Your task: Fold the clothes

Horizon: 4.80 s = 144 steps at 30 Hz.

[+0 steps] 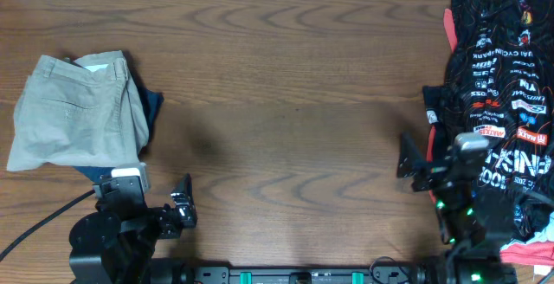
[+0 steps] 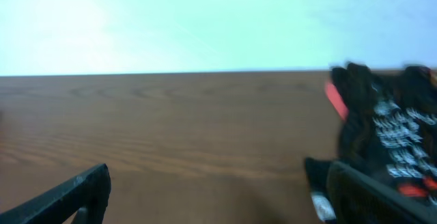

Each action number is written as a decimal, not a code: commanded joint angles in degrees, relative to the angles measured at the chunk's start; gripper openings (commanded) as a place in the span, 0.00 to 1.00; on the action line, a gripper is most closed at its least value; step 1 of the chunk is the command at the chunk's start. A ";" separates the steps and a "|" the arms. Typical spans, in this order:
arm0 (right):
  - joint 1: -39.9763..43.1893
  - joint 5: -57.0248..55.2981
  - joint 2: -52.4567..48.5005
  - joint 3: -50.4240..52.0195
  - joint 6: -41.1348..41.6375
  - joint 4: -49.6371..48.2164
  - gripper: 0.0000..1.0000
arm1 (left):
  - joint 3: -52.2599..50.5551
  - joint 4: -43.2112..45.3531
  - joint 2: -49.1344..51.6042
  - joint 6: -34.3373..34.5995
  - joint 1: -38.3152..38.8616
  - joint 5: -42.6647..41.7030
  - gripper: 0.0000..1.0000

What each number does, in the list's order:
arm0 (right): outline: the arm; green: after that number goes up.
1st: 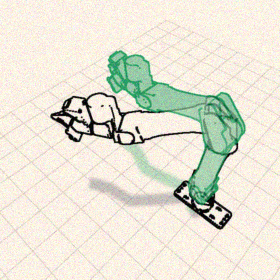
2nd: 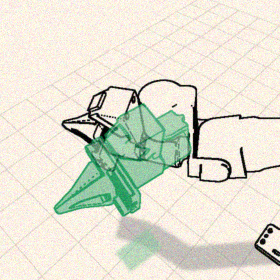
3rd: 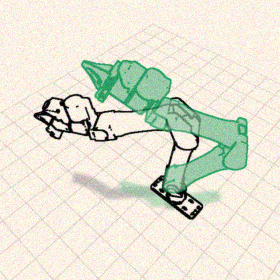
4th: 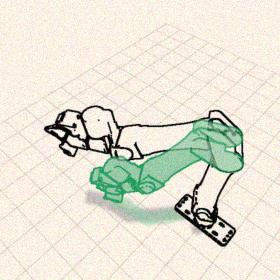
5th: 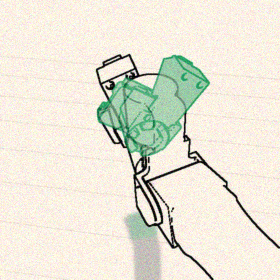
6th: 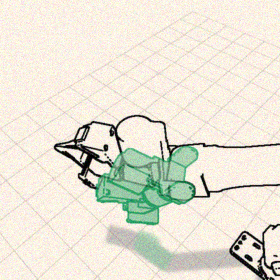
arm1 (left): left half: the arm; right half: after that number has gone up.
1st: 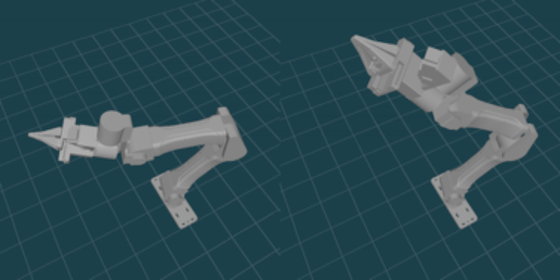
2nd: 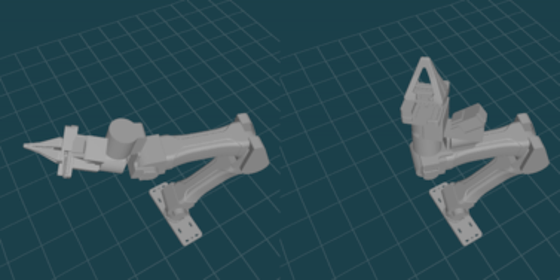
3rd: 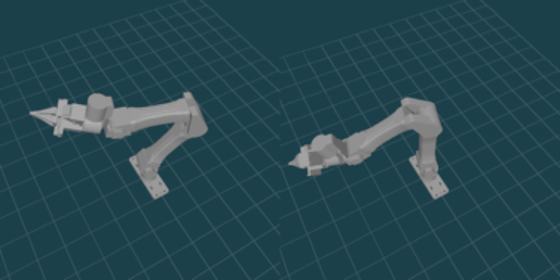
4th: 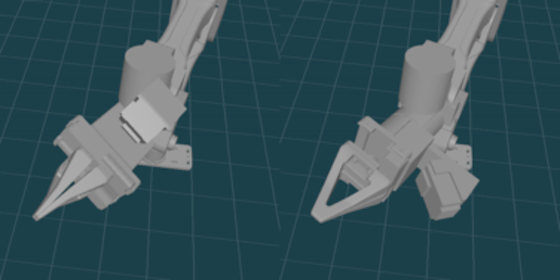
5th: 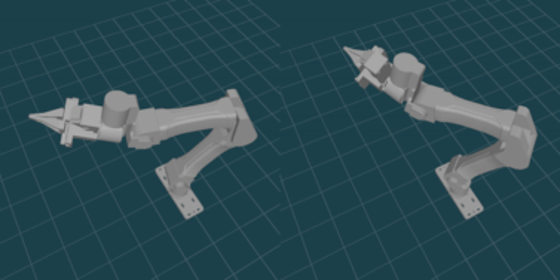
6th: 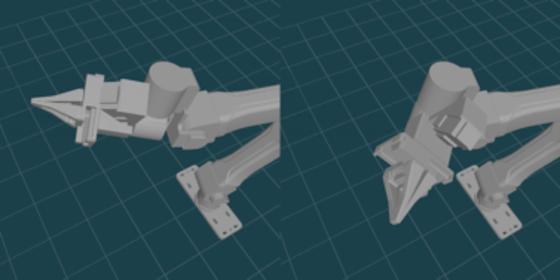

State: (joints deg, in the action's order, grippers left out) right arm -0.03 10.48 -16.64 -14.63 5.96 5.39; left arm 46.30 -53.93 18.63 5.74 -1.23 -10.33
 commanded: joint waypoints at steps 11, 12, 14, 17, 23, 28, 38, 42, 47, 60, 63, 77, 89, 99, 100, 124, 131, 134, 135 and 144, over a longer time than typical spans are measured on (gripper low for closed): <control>-3.63 -1.07 16.55 14.29 -11.39 -5.25 0.99 | -0.07 -0.02 -0.04 -0.35 -0.02 -0.33 0.98; -3.52 -1.11 16.26 14.34 -12.57 -4.55 0.99 | -0.07 -0.04 -0.04 -0.35 -0.02 -0.33 0.98; -3.48 -1.36 16.37 14.34 -14.51 -1.49 0.99 | -0.07 -0.02 -0.04 -0.35 -0.02 -0.33 0.98; -3.45 -1.66 16.37 14.32 -14.36 -1.75 0.99 | -0.07 -0.04 -0.04 -0.35 -0.02 -0.33 0.98; -3.48 -1.66 16.37 14.32 -14.38 -1.90 0.99 | -0.07 -0.02 -0.04 -0.35 -0.02 -0.33 0.98; -3.45 -1.66 16.35 14.32 -14.38 -1.90 0.99 | -0.07 -0.02 -0.04 -0.35 -0.02 -0.33 0.98; -3.45 -1.66 16.35 14.32 -14.38 -1.92 0.99 | -0.07 -0.02 -0.04 -0.35 -0.02 -0.33 0.98; -3.45 -1.66 16.35 14.32 -14.38 -1.92 0.99 | -0.07 -0.04 -0.04 -0.35 -0.02 -0.33 0.98; -3.48 -1.66 16.35 14.32 -14.38 -1.92 0.99 | -0.07 -0.04 -0.04 -0.35 -0.02 -0.33 0.98; -3.45 -1.66 16.35 14.32 -14.38 -1.92 0.99 | -0.07 -0.42 -1.88 -0.76 0.00 -0.04 0.98; -3.45 -1.66 16.35 14.32 -14.38 -1.92 0.99 | -0.31 -2.84 -3.41 -2.14 0.50 1.07 0.98; -3.45 -1.66 16.35 14.32 -14.38 -1.92 0.99 | -23.61 17.00 -18.58 -4.24 1.36 2.29 0.98; -3.45 -1.66 16.35 14.32 -14.38 -1.92 0.99 | -39.10 46.62 -18.51 -4.24 1.60 8.04 0.98; -3.48 -1.66 16.35 14.32 -14.38 -1.92 0.99 | -46.07 49.68 -18.53 -4.00 2.38 12.07 0.98; -3.45 -1.66 16.35 14.32 -14.38 -1.92 0.99 | -46.07 49.77 -18.53 -4.02 2.69 12.07 0.98; -3.45 -1.66 16.35 14.32 -14.38 -1.92 0.99 | -46.07 49.92 -18.40 -4.02 3.08 12.09 0.98; -3.45 -1.66 16.35 14.32 -14.38 -1.92 0.99 | -46.07 49.92 -18.40 -4.02 3.08 12.09 0.98; -3.45 -1.66 16.35 14.32 -14.38 -1.92 0.99 | -46.07 49.92 -18.40 -4.02 3.08 12.09 0.97; -3.45 -1.66 16.35 14.32 -14.38 -1.92 0.99 | -46.07 49.92 -18.40 -4.02 3.08 12.09 0.98; -3.45 -1.66 16.35 14.32 -14.38 -1.92 0.99 | -46.07 49.92 -18.40 -4.02 3.08 12.09 0.98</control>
State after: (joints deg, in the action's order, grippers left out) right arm -3.33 9.17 -0.71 -0.45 -7.84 3.27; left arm 1.15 -1.56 0.62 2.52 1.63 0.08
